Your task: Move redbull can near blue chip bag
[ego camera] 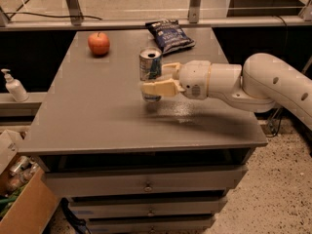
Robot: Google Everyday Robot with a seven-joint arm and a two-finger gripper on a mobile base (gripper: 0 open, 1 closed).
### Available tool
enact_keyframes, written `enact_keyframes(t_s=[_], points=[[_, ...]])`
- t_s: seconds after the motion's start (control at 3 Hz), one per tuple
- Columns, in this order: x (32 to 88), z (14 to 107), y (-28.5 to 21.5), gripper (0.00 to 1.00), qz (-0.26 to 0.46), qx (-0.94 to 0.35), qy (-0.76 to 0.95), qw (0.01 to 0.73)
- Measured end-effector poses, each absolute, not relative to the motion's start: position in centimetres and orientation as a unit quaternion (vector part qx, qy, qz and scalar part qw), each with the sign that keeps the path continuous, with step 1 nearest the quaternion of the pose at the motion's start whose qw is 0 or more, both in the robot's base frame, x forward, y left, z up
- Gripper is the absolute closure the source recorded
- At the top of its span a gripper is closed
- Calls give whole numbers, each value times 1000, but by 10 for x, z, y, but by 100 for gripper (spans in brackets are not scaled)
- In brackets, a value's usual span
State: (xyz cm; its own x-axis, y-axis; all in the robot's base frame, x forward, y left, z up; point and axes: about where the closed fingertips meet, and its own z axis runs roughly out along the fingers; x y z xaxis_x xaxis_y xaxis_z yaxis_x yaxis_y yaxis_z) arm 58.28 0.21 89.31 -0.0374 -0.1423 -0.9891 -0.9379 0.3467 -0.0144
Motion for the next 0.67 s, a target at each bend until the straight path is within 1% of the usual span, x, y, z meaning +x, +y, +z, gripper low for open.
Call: enact_keyframes(t_s=[0.33, 0.67], points=[[583, 893, 2, 100, 369, -437, 619, 539], [608, 908, -1, 100, 349, -446, 605, 559]])
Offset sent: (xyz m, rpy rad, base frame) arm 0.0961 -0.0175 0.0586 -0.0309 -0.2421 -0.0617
